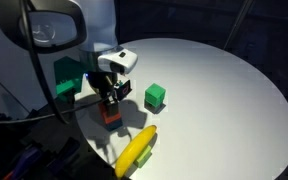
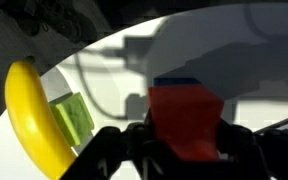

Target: Pick up the orange block from the stack and put it on top of the blue block

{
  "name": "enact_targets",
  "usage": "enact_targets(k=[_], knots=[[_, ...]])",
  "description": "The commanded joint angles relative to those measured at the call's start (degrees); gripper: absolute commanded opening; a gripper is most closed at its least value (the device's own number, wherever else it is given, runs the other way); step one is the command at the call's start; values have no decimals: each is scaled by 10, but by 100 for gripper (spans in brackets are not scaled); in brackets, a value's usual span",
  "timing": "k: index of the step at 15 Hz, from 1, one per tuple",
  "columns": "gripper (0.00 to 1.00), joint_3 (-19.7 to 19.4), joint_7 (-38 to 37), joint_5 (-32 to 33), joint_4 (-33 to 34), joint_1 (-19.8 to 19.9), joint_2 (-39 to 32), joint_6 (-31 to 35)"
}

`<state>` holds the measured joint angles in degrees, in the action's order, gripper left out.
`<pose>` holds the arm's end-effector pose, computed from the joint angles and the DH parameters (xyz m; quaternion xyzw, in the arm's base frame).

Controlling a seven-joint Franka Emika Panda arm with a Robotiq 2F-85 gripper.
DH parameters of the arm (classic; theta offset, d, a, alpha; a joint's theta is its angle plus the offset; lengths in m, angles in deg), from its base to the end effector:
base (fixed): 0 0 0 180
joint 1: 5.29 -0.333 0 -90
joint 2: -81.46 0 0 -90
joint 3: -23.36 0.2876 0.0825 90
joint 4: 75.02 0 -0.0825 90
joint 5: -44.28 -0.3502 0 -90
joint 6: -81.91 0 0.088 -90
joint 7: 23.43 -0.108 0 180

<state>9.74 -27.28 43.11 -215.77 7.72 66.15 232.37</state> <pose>0.4007 -0.2074 0.1895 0.9618 -0.2687 -0.0492 0.0172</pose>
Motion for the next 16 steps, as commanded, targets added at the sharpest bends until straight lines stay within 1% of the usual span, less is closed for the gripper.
enact_targets(k=[1, 2, 3, 4, 6, 7, 16], knots=[[66, 3, -2, -11, 5, 1, -8, 19], [73, 4, 0, -12, 5, 1, -9, 22], [74, 4, 0, -10, 4, 1, -10, 25], [80, 4, 1, -11, 4, 1, -11, 27], [97, 5, 2, -11, 3, 1, -11, 28], [100, 5, 3, -11, 3, 1, -11, 27], [100, 14, 16, -1, -4, -7, 25, -9]])
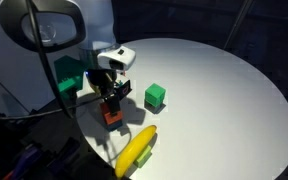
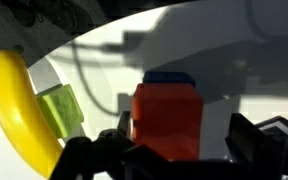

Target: Pick up the orange block from the stack and put it on top of the blue block

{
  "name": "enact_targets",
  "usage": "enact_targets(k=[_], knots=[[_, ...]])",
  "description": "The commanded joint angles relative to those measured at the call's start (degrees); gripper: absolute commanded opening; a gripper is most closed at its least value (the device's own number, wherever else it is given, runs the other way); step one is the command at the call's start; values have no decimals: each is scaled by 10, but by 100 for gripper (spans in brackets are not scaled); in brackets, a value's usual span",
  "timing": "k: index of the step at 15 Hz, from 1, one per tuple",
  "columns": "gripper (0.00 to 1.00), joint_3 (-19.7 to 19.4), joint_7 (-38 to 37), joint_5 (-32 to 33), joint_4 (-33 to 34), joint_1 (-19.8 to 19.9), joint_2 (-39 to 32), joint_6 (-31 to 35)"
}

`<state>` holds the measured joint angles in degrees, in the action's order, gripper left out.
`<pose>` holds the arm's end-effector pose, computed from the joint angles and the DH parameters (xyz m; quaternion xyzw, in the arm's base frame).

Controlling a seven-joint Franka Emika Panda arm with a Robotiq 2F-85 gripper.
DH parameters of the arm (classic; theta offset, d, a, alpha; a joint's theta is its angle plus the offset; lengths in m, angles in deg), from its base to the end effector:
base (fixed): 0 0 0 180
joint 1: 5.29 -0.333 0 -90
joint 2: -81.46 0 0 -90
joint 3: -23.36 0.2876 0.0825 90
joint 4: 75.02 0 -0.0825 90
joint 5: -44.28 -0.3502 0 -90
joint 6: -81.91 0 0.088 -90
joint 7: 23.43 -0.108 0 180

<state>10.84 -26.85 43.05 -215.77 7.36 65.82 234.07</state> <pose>0.4082 -0.1979 0.1888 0.9665 -0.2532 -0.0375 0.0179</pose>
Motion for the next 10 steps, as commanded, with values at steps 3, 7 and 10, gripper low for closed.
enact_targets(k=[3, 7, 10], knots=[[100, -3, 1, 17, -6, -13, 48, -43], [100, -2, 3, 31, -11, -15, 79, -66], [100, 1, 9, 32, -13, -14, 99, -79]])
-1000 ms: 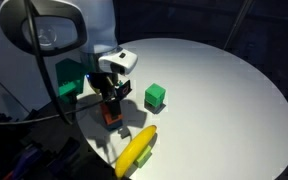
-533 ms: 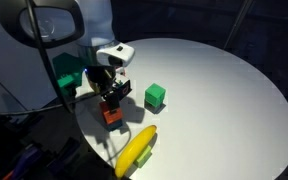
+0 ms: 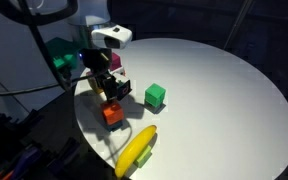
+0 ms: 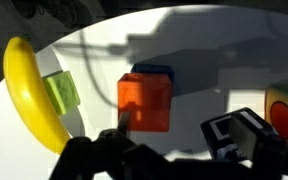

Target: Pick up the orange block from the stack and put it on top of the blue block

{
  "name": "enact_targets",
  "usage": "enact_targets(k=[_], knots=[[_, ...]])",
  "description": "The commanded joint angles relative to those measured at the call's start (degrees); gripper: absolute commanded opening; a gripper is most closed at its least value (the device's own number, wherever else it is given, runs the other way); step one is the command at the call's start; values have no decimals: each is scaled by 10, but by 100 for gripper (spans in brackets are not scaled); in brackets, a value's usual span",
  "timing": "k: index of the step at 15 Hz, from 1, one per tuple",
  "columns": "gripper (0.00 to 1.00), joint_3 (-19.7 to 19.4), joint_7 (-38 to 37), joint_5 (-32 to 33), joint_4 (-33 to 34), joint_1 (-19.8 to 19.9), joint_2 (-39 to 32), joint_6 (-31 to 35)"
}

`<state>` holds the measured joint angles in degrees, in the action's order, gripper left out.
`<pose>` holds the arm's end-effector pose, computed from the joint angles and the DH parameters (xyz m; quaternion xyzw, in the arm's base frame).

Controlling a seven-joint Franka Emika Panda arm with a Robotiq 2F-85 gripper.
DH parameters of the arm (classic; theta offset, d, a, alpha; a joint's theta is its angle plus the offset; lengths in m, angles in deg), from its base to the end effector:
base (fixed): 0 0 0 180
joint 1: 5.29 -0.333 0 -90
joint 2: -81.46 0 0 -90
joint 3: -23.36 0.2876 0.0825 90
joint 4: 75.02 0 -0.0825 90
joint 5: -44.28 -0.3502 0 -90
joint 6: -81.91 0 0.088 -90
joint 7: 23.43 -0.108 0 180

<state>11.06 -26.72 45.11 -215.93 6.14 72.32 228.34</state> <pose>0.4155 -0.1850 0.2299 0.9733 -0.2267 -0.0331 0.0151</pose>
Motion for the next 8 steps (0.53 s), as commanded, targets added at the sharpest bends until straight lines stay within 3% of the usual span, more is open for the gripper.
enact_targets(k=[1, 8], knots=[[100, 1, 17, 8, -13, -1, 41, -27], [100, 45, 167, 0, -8, -23, 55, -31]])
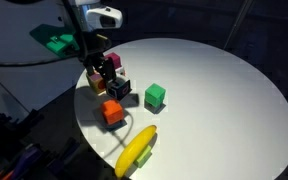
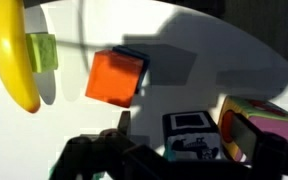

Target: Pick up the orange block from the stack and put it on top of the blue block

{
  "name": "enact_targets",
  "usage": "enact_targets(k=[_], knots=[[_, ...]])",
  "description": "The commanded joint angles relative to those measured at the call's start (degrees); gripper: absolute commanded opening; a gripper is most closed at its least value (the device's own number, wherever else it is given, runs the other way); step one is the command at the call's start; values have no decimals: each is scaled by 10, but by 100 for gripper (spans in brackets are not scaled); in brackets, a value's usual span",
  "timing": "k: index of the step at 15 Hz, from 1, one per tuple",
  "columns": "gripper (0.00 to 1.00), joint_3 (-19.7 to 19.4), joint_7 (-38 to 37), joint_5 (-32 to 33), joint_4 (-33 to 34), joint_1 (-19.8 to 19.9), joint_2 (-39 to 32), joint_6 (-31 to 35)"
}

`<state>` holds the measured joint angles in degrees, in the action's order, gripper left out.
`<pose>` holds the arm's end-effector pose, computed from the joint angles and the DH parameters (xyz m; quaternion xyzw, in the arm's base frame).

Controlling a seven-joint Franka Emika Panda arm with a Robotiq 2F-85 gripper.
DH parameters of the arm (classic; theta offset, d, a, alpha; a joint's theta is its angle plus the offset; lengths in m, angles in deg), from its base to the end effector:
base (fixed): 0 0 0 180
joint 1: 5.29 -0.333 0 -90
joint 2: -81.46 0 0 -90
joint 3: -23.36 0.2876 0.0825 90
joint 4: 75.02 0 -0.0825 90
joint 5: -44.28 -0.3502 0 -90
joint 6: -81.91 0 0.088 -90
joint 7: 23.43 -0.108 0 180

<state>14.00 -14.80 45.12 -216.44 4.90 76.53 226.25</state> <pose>0.4275 -0.1525 0.2561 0.9958 -0.0890 -0.0192 0.0067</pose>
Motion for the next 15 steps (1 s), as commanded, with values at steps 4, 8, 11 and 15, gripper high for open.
enact_targets(k=[4, 8, 11, 15], knots=[[100, 36, 59, 11, 7, -34, 5, -19], [100, 48, 59, 9, 9, -48, 9, -18], [100, 55, 63, 1, 20, -52, 13, -18], [100, 59, 55, -11, 51, -55, 15, -45]])
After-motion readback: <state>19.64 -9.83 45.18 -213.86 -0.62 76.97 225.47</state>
